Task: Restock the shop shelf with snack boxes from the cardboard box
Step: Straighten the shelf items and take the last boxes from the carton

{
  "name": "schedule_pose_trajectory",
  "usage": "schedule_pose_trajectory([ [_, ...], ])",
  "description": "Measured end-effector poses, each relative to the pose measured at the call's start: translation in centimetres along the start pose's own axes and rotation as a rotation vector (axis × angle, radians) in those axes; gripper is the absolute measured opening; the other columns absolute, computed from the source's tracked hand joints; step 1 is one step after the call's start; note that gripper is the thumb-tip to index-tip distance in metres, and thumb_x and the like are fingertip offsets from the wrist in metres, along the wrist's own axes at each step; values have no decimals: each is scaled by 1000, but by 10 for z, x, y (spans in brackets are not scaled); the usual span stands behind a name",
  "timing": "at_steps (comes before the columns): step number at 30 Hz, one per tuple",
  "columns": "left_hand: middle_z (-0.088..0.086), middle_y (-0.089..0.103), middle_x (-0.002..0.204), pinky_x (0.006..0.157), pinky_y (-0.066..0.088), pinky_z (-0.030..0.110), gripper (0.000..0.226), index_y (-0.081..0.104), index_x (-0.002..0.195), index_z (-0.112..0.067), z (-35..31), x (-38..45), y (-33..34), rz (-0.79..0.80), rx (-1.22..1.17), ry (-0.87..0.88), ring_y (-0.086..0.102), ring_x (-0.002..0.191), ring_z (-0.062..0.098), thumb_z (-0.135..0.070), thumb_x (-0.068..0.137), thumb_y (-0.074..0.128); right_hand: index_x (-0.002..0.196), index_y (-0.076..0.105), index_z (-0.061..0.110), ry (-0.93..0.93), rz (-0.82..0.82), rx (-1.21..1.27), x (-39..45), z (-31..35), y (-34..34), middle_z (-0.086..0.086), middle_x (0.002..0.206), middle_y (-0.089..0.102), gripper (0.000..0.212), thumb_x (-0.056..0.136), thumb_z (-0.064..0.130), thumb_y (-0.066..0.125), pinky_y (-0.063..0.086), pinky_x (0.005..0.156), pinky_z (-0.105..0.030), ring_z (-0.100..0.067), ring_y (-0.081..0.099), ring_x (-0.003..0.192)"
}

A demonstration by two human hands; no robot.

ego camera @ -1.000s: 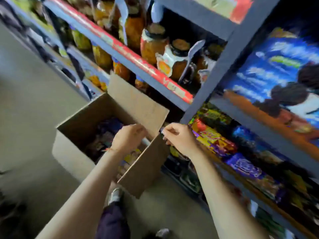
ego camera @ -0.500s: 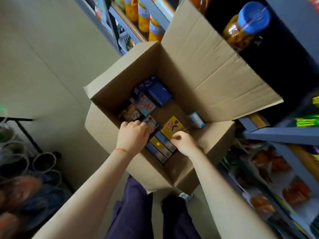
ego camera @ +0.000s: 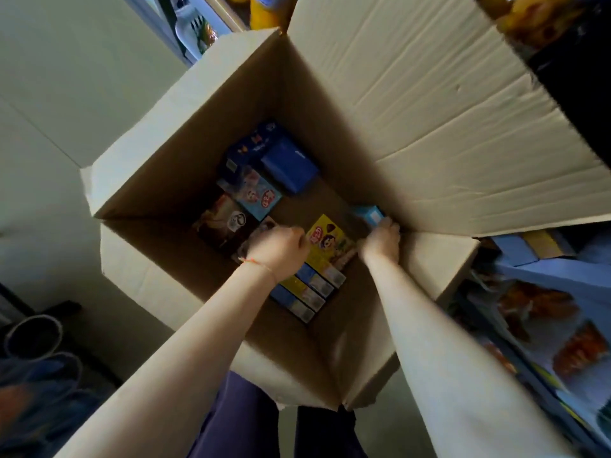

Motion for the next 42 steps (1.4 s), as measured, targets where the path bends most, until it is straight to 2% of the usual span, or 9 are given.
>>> schedule_pose_trajectory([
  [9,7,60,101,78,54,40,25,66,110,-14,-1,-1,-5,23,-86,-20,61,90,27,-28,101,48,131,50,11,-199,-88,-417,4,15,-1,-11,132,52,43,93,26,63,42,92,-39,-28,48,123],
  [17,10,50,134,98,41,39,49,48,140,-16,-38,-38,-32,-329,-334,-64,48,122,28,-28,94,59,90,67,20,-248,310,684,-57,21,-96,3,88,73,7,84,17,69,53,69,-28,-12,70,80],
  [21,-1,50,135,107,33,41,50,55,133,-24,-69,-79,-53,-542,-443,-32,43,127,18,-49,90,57,92,68,15,-243,416,958,-102,5,-143,-2,87,74,23,73,27,64,57,67,-27,-13,70,78],
  [25,-6,56,123,92,52,33,51,56,129,-31,-116,-121,-70,-497,-754,-2,59,109,14,-47,84,73,78,73,14,-265,338,1135,-141,-26,-197,-4,79,75,16,82,23,61,54,65,-28,-16,69,70],
  [28,4,66,117,85,60,48,68,52,127,-35,-161,-150,-78,-387,-1176,-48,72,96,24,-50,68,82,69,71,15,-261,286,1328,-171,-61,-245,-1,69,71,19,84,15,61,52,56,-25,-15,66,61],
  [31,17,70,115,90,58,50,50,51,128,-11,-218,-184,-82,-348,-1327,70,73,94,25,-30,89,74,81,67,15,-339,249,1502,-207,-104,-295,-1,74,74,12,73,22,61,54,56,-26,-14,69,65],
  [34,23,71,109,89,54,50,44,55,118,7,-276,-223,-77,-312,-1304,209,70,92,29,-29,94,67,92,63,20,-429,132,1479,-243,-157,-340,1,81,75,2,89,19,62,54,53,-29,-16,71,70],
  [39,19,71,114,77,58,32,36,60,121,2,-368,-290,-72,-307,-1273,470,71,96,25,-23,95,61,118,58,25,-662,56,1405,-294,-249,-404,-6,102,75,26,93,30,58,44,37,-24,-27,70,68],
  [42,4,74,108,77,58,30,30,61,125,-11,-421,-328,-69,-266,-1239,635,71,97,17,-25,100,52,125,60,28,-827,-35,1426,-321,-295,-435,-1,116,72,43,84,21,71,53,56,-28,-23,68,84],
])
Point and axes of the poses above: each hand's wrist, its own x-axis towards the middle knuckle, its own y-axis out of the palm, z = x × y, the point moved 2 cm from there along x, towards the middle knuckle
